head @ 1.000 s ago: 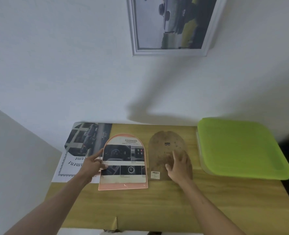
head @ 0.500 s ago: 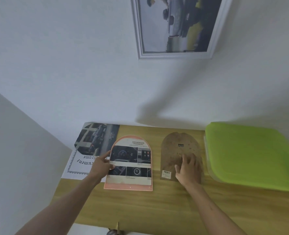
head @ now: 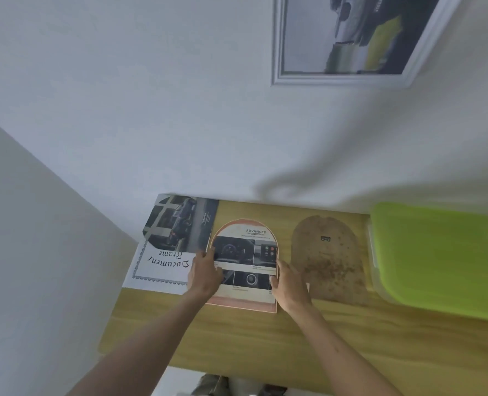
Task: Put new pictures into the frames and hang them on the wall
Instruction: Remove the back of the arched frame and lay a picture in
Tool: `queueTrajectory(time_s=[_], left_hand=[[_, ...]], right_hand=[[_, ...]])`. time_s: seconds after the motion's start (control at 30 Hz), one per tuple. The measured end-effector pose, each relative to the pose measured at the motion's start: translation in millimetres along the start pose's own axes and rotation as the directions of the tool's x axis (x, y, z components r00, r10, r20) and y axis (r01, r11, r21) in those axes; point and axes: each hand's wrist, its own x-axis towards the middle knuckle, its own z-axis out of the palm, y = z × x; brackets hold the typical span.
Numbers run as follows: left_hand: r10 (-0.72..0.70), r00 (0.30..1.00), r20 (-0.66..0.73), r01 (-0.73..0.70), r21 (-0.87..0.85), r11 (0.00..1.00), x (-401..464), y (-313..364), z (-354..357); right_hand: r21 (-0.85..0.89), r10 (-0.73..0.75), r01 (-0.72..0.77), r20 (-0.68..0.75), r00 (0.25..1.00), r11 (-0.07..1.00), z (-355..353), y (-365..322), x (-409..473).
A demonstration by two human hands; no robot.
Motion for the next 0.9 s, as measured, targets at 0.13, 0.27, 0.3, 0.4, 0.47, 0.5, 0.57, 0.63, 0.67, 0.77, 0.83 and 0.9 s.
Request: queueTrajectory(time_s=[0.13,0.27,0.3,0.4,0.47,0.5,0.57,0.63,0.67,0.77,0.83,0.9], left_hand=[[0.066,0.998,0.02,-0.068,0.156,0.985,-1.0,-9.8,1.7],[0.102,0.991,0.081,-0.118,0.22,0.968,-1.3,-24.2,6.1],[0.106,0.99,0.089,-0.124,0.222,0.967,-1.4,-26.9,7.9],[0.082,0.99,0.116,-0.105,0.205,0.973,-2.8,-32.9,14.6],[0.046,0.991,0.124,-0.064,0.147,0.987,-5.8,-34.3,17.8],[0.031,0.992,0.12,-0.044,0.104,0.994,-7.2,-34.2,18.5],[0.019,0.994,0.104,-0.021,0.022,1.0,-8.6,-32.8,18.9],[0.002,0.994,0.106,0.002,-0.031,1.0,-9.8,-32.0,17.9],[-0.005,0.994,0.112,0.01,-0.045,0.999,-10.0,-31.8,17.8],[0.0,0.992,0.126,0.004,-0.034,0.999,-10.8,-34.5,16.3],[0.016,0.992,0.126,-0.015,-0.008,1.0,-10.8,-35.9,14.6],[0.03,0.993,0.118,-0.034,0.028,0.999,-10.7,-38.0,14.1]], right_hand=[[-0.113,0.057,-0.061,-0.037,0.998,0.992,9.9,-12.9,-7.9],[-0.213,0.111,-0.121,-0.058,0.992,0.97,18.2,-25.5,-14.0],[-0.229,0.125,-0.132,-0.046,0.991,0.964,20.2,-28.1,-14.9],[-0.276,0.158,-0.15,0.007,0.987,0.949,26.5,-33.4,-15.3],[-0.291,0.189,-0.168,0.043,0.981,0.942,28.9,-37.6,-16.8],[-0.287,0.202,-0.179,0.052,0.978,0.941,29.9,-39.1,-17.6],[-0.25,0.227,-0.206,0.057,0.972,0.946,30.6,-41.4,-17.5],[-0.204,0.242,-0.226,0.055,0.969,0.953,30.9,-43.3,-17.0],[-0.18,0.25,-0.237,0.052,0.967,0.955,30.3,-43.8,-17.1],[-0.059,0.278,-0.276,0.036,0.96,0.959,32.0,-47.1,-20.5],[0.05,0.264,-0.264,0.006,0.964,0.963,32.1,-49.9,-23.9],[0.142,0.239,-0.231,-0.041,0.97,0.963,31.9,-53.8,-26.0]])
